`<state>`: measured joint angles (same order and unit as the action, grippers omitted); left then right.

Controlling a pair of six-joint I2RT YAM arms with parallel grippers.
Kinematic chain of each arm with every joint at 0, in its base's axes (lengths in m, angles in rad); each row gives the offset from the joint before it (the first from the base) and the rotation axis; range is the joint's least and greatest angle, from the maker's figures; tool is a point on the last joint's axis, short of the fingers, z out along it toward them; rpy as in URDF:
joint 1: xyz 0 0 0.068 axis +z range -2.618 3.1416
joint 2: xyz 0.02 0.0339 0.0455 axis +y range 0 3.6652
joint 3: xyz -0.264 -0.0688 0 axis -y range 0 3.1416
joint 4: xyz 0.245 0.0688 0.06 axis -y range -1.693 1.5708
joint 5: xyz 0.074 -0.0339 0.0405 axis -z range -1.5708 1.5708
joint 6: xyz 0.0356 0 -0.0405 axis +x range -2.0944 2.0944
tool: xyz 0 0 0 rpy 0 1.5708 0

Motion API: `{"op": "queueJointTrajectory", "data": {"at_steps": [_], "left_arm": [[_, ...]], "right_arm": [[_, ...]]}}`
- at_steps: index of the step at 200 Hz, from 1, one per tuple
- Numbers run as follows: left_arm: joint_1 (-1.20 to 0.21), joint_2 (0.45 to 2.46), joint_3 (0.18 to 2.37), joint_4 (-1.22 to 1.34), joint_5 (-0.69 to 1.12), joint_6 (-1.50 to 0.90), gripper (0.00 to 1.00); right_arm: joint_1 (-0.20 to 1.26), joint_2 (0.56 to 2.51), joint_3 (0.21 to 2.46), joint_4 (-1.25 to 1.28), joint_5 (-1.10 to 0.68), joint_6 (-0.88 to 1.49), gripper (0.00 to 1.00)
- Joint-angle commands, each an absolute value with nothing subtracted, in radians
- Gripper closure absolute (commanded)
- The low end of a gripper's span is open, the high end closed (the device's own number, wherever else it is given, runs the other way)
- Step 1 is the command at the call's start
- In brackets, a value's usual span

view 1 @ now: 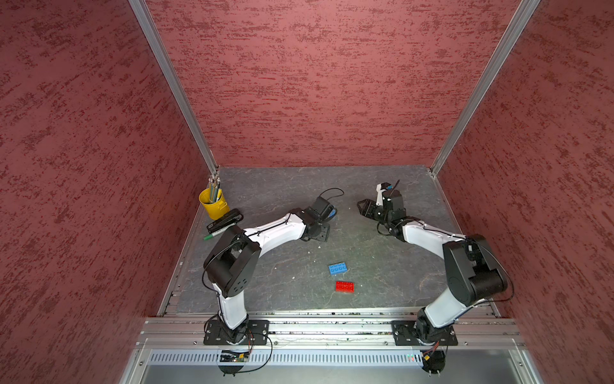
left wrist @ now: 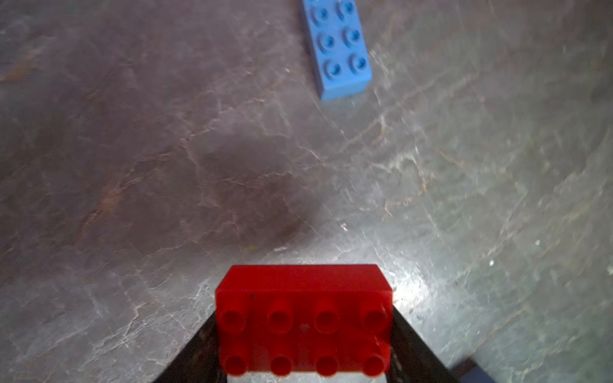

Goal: Assemble a rectangle with lego
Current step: Pick up the lego brick from the center of the board, then place the lego brick at the center of the board.

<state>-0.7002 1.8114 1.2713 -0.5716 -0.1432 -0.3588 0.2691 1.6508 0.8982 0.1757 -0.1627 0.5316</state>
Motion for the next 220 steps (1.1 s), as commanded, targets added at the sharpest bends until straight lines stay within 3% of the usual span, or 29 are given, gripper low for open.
{"op": "queueJointTrajectory", "data": {"at_steps": [1,58,84,114,145,189,220], "left_arm": [[-0.685,1.864,1.277,-0.569,-0.150,-0.501,0.38],[-0.678,1.949,1.339,-0.576,-0.137,-0.474,0.33],[-0.674,1.935,1.316,-0.558,-0.123,-0.462,0.17],[-0.655,1.856,1.271,-0.514,-0.106,-0.432,0.10],[-0.578,1.639,1.179,-0.491,-0.062,-0.421,0.01],[-0.301,1.193,0.972,-0.497,0.127,-0.453,0.00],[-0.151,1.031,0.864,-0.523,0.248,-0.434,0.00]], "right_arm": [[0.268,1.666,0.929,0.171,-0.182,0.526,0.40],[0.269,1.658,0.920,0.157,-0.179,0.523,0.37],[0.270,1.652,0.914,0.158,-0.173,0.523,0.34],[0.293,1.631,0.932,0.099,-0.107,0.511,0.34],[0.383,1.649,1.041,-0.028,-0.005,0.500,0.35],[0.577,1.754,1.223,-0.239,0.078,0.500,0.32],[0.703,1.820,1.301,-0.348,0.120,0.528,0.26]]}}
